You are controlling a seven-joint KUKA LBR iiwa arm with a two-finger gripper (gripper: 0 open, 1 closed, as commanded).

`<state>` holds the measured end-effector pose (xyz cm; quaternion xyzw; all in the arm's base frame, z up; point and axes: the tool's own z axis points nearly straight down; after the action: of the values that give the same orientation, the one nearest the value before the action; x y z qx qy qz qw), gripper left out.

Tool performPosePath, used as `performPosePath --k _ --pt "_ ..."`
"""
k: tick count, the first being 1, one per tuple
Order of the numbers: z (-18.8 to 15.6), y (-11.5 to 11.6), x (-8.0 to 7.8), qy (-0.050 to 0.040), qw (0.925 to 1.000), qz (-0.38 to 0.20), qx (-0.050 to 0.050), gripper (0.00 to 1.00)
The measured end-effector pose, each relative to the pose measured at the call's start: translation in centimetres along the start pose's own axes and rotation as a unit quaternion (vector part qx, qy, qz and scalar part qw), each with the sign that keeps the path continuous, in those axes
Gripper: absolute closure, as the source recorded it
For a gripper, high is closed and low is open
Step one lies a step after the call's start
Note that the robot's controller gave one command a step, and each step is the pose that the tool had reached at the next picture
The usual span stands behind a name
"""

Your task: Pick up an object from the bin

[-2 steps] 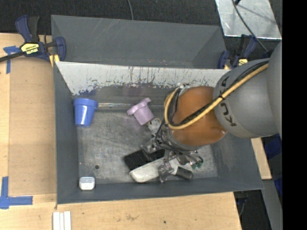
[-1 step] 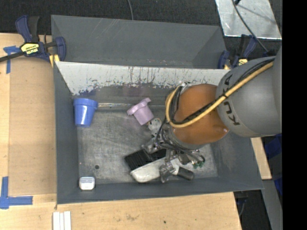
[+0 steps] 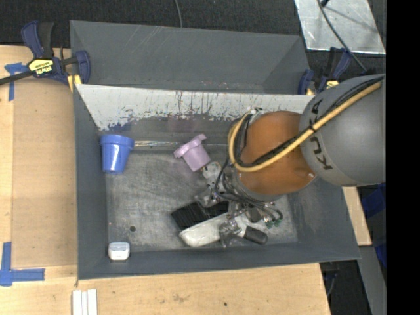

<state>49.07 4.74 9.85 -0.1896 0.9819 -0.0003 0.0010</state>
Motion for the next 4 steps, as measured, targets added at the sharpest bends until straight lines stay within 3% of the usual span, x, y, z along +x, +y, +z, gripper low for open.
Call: performPosePath --k 4 --pt "-3.9 0.0 0.1 0.0022 1.0000 0.001 -0.001 1.00"
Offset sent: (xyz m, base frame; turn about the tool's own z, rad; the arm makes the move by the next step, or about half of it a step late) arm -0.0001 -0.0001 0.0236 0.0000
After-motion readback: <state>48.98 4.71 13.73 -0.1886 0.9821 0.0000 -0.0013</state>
